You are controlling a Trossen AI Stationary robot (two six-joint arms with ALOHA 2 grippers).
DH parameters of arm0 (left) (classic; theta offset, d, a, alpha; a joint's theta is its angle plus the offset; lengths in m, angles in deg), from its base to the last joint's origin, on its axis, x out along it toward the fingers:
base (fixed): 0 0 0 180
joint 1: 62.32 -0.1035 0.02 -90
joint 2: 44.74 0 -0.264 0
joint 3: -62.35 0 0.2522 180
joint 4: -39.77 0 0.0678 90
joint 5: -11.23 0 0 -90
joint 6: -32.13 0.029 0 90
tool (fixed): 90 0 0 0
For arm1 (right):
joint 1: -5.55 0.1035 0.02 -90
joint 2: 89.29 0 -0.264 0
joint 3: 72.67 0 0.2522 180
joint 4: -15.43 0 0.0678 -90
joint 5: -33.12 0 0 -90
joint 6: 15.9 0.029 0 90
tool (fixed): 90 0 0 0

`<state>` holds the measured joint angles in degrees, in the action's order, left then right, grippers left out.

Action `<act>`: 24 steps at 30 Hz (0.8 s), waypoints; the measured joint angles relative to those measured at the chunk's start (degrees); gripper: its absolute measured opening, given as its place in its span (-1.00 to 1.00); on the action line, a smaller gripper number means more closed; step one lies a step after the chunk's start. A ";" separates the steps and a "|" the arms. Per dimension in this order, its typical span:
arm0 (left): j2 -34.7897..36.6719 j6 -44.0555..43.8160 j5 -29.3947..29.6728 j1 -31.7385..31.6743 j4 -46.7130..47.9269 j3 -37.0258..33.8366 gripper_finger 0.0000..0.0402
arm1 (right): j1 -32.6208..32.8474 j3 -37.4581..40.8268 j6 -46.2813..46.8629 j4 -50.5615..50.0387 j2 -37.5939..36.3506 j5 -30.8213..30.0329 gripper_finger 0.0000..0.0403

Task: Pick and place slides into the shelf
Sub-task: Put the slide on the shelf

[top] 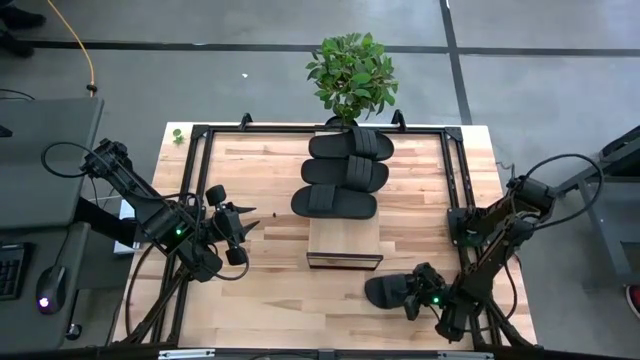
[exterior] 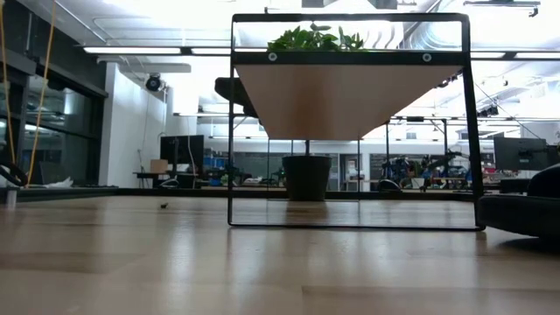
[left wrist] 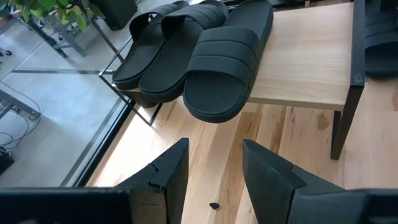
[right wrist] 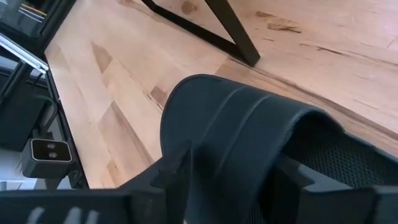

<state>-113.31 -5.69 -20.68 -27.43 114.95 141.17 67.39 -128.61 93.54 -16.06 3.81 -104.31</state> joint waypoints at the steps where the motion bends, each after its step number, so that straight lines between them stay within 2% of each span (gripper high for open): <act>1: -0.01 0.00 0.00 0.00 0.01 0.00 -0.33 | 0.00 0.00 0.00 0.00 0.00 0.01 -0.31; 14: -0.01 0.00 -0.02 0.00 0.01 0.00 -0.33 | 0.04 -0.13 0.08 0.05 0.00 -0.16 -0.93; 24: 0.00 -0.11 -3.06 0.00 -0.01 0.00 -0.33 | 0.04 -0.13 -1.27 2.50 0.00 -1.27 -0.99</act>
<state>-113.32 -5.80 -23.74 -27.43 114.94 141.17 67.44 -128.74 92.27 -13.56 3.81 -105.57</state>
